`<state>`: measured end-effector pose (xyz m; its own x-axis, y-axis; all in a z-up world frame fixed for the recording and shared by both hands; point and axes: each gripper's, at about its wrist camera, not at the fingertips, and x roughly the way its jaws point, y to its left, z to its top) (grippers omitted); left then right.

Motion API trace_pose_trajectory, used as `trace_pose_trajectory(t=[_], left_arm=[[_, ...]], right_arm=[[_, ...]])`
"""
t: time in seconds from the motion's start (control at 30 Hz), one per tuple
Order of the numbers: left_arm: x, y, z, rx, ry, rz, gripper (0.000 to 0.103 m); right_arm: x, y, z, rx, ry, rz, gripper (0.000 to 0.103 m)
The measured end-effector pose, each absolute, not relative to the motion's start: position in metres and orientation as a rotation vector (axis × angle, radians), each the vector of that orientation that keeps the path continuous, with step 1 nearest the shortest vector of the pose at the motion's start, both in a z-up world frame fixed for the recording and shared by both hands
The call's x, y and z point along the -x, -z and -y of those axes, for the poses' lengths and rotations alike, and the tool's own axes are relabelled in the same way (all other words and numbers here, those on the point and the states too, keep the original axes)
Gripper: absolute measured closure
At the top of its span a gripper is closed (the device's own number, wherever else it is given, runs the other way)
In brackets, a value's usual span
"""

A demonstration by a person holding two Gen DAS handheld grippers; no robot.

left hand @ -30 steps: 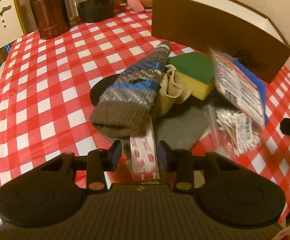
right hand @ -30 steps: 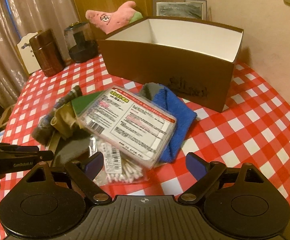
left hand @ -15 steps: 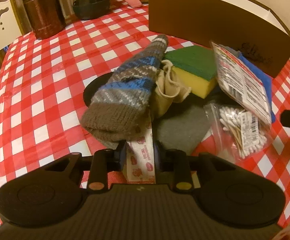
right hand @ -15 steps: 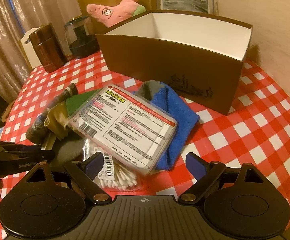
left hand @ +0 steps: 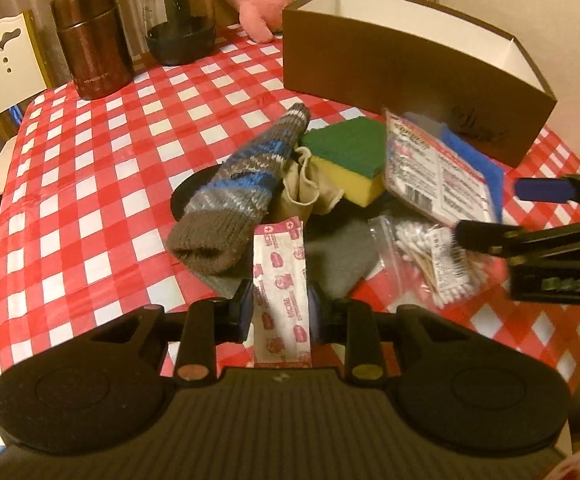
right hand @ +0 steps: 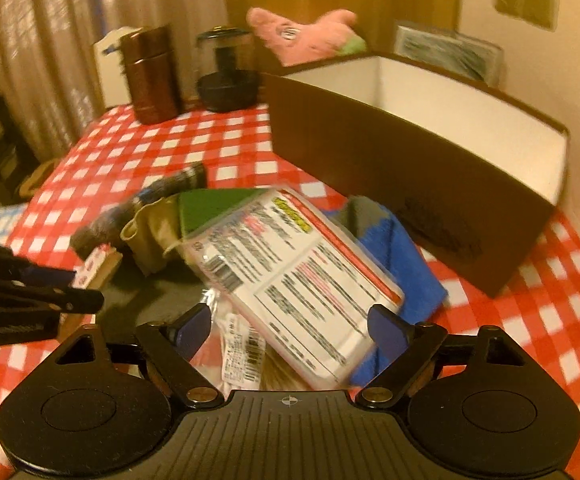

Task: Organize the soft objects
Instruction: 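Close the left gripper on the bandage strip while the right gripper grasps the orange packet, then carry both items into the brown box and open both grippers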

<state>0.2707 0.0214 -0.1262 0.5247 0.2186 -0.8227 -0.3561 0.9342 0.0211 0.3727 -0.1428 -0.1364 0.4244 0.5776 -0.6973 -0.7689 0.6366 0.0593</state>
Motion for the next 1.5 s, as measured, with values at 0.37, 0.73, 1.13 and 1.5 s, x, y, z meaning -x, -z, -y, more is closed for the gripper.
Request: trace_pose_trajectory(t=[0.37,0.73,1.13,1.5], left_arm=[[-0.276,0.098,-0.021,0.156,-0.365,-0.901,0.077],[-0.282,0.104,-0.024,0.170,-0.375,-0.911,0.077],[-0.292,0.092,-0.023,0.145,-0.337,-0.883,0.077],[-0.321,0.072,-0.014,0.096,-0.252,-0.850,0.077]], right_arm=[[-0.370,0.148,0.116,0.424,-0.898,-0.650,0.028],[-0.360,0.178,0.081,0.603,-0.870,-0.488,0.040],[-0.367,0.145,0.110,0.489,-0.808,-0.452,0.093],[-0.388,0.083,0.156,0.307,-0.756,-0.472,0.101]])
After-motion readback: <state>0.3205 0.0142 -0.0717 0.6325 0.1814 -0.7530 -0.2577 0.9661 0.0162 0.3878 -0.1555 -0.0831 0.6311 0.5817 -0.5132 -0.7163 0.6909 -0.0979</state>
